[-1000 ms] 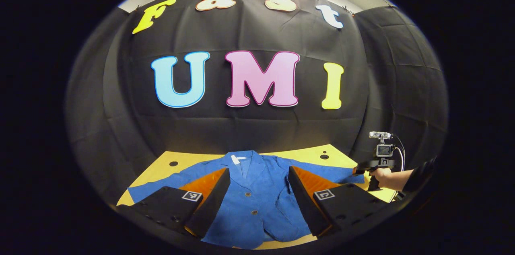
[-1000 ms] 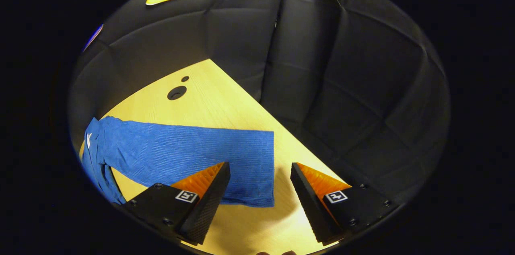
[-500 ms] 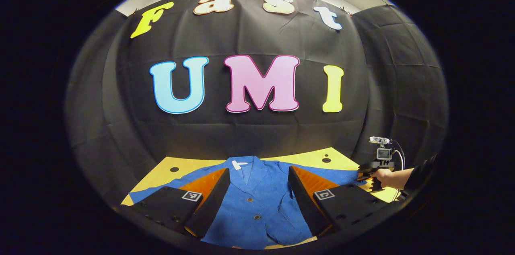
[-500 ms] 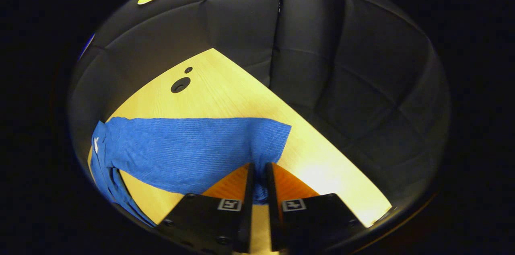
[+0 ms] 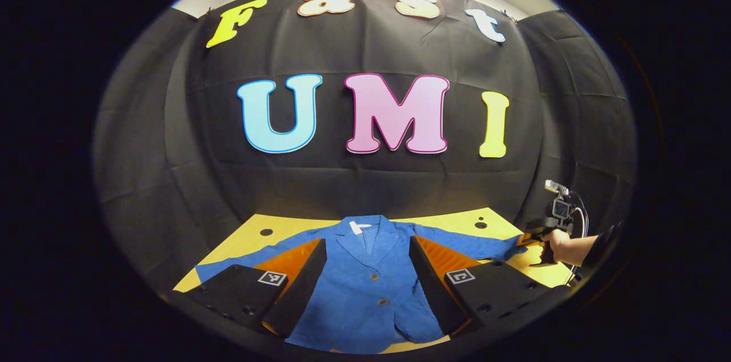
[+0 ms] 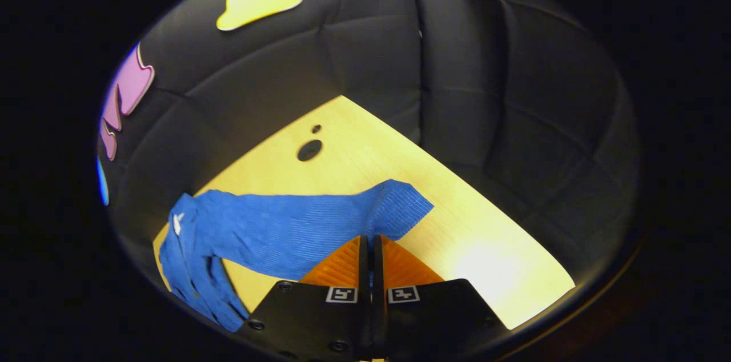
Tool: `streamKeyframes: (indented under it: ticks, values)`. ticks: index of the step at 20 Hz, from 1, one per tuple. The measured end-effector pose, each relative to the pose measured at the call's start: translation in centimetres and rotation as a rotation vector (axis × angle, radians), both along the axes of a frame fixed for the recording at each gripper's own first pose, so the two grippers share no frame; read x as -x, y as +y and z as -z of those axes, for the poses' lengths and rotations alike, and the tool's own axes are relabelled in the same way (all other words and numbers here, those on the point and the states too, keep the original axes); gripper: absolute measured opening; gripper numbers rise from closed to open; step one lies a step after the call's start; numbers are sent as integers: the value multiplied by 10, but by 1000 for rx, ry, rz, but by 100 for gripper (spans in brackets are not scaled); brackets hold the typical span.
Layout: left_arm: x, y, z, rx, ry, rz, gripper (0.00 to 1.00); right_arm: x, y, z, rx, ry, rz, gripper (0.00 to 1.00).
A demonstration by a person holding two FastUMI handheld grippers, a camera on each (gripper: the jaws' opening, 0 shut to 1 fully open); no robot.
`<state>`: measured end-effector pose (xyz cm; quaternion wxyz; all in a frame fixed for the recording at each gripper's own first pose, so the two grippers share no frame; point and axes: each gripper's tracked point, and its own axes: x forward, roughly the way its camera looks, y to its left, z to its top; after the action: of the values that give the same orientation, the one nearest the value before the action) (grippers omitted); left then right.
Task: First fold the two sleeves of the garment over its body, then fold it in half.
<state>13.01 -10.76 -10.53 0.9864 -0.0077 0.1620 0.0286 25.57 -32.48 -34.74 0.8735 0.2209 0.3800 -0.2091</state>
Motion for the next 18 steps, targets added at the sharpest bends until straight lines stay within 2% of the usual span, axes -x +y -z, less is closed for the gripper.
streamKeyframes:
  ticks: [4, 7, 11, 15, 18]
  values:
    - [7, 12, 4, 4, 4, -37, 83, -39, 73, -34, 13, -64, -157, 4]
    - [18, 22, 5, -3, 3, -65, 84, -67, 155, -59, -59, -113, -257, 5]
    - [36, 44, 8, 0, 3, -132, 83, -105, 268, -68, -121, -150, -410, 5]
    - [52, 71, 16, 42, 10, -213, 83, -117, 388, -79, -178, -162, -555, 4]
    - [64, 101, 22, 63, 5, -272, 83, -118, 474, -70, -191, -154, -680, 4]
